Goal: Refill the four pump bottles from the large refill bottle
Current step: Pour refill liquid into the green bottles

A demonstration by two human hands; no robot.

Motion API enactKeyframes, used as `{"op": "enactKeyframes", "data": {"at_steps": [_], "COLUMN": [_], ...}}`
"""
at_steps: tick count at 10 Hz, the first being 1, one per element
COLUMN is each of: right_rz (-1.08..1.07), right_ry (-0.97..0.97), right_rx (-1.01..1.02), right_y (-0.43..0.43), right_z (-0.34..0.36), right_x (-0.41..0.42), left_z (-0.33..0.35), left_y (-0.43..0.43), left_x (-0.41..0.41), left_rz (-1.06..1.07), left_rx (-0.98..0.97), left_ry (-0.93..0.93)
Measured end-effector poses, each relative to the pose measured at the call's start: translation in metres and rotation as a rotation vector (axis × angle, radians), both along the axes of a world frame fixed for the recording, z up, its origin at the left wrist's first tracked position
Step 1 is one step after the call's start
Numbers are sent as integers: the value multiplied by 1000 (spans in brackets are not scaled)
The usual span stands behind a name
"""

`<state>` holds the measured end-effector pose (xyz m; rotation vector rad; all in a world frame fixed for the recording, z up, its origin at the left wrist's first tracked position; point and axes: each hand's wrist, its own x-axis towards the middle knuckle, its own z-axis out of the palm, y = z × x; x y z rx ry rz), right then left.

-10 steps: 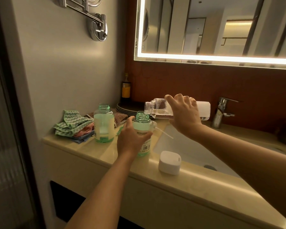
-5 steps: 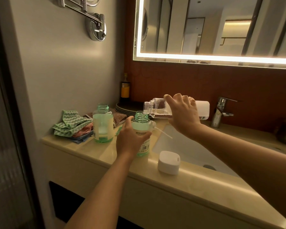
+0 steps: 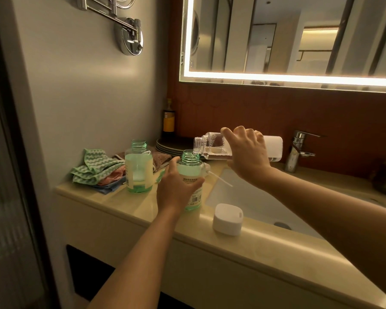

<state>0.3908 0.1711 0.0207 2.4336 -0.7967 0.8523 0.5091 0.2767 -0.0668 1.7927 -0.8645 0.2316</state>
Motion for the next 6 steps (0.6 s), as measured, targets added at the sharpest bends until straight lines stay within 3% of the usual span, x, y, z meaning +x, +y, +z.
{"op": "enactKeyframes", "data": {"at_steps": [6], "right_rz": [-5], "right_ry": [9], "right_rx": [-9], "right_y": [-1], "right_z": [-1], "right_x": [1], "left_z": [-3], "left_y": [0], "left_x": [1], "left_rz": [9], "left_rx": [7], "left_ry": [-5]}}
